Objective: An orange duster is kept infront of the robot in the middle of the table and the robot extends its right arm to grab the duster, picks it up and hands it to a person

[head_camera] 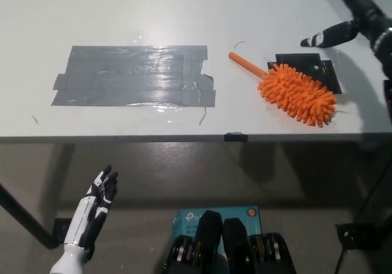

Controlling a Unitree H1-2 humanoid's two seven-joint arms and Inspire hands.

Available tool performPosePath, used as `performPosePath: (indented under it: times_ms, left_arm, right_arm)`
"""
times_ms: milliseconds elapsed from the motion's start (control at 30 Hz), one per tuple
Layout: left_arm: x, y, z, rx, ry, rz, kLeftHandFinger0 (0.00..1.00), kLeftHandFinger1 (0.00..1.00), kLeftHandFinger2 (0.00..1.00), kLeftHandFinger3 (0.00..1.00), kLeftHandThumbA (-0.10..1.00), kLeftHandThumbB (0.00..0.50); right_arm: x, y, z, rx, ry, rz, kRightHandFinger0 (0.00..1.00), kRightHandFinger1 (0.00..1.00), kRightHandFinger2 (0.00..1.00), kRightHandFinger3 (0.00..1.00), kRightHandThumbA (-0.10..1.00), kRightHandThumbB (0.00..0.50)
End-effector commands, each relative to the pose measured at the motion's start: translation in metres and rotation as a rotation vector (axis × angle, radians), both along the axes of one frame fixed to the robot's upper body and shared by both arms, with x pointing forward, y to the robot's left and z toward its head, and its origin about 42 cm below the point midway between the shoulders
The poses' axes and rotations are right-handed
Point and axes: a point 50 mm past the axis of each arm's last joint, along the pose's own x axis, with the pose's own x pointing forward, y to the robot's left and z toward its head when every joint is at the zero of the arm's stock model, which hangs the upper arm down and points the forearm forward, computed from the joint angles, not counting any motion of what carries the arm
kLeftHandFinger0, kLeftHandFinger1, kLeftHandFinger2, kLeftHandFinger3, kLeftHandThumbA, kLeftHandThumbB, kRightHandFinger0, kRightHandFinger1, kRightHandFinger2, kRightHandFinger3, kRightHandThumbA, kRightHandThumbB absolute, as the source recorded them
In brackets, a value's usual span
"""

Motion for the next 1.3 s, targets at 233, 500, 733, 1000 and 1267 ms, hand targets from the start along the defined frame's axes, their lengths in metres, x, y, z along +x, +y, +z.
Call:
performPosePath:
  times_ms: [233, 500, 733, 1000, 1267]
  left_arm:
    - [0.002, 0.002, 0.013, -0.004, -0.042, -0.029, 1.0, 1.0, 1.0, 1.0, 0.88, 0.15]
    - [0.006, -0.005, 0.021, 0.001, -0.063, -0.054, 1.0, 1.0, 1.0, 1.0, 0.88, 0.147]
    - [0.006, -0.015, 0.032, 0.0, -0.082, -0.079, 1.0, 1.0, 1.0, 1.0, 0.88, 0.136]
    - [0.008, -0.019, 0.049, 0.023, -0.126, -0.1, 1.0, 1.0, 1.0, 1.0, 0.91, 0.159]
    - [0.005, -0.018, 0.051, 0.03, -0.112, -0.093, 1.0, 1.0, 1.0, 1.0, 0.91, 0.12]
  right_arm:
    - [0.032, 0.021, -0.002, -0.081, 0.167, -0.013, 1.0, 1.0, 1.0, 1.0, 1.0, 0.406]
    - [0.037, 0.031, 0.008, -0.103, 0.162, -0.01, 1.0, 1.0, 1.0, 1.0, 1.0, 0.388]
    - [0.039, 0.032, 0.01, -0.116, 0.2, 0.024, 1.0, 1.0, 1.0, 1.0, 1.0, 0.343]
    - [0.043, 0.034, 0.002, -0.192, 0.228, 0.009, 1.0, 1.0, 1.0, 1.0, 1.0, 0.364]
    - [0.053, 0.024, -0.043, -0.176, 0.388, -0.014, 1.0, 1.0, 1.0, 1.0, 0.97, 0.373]
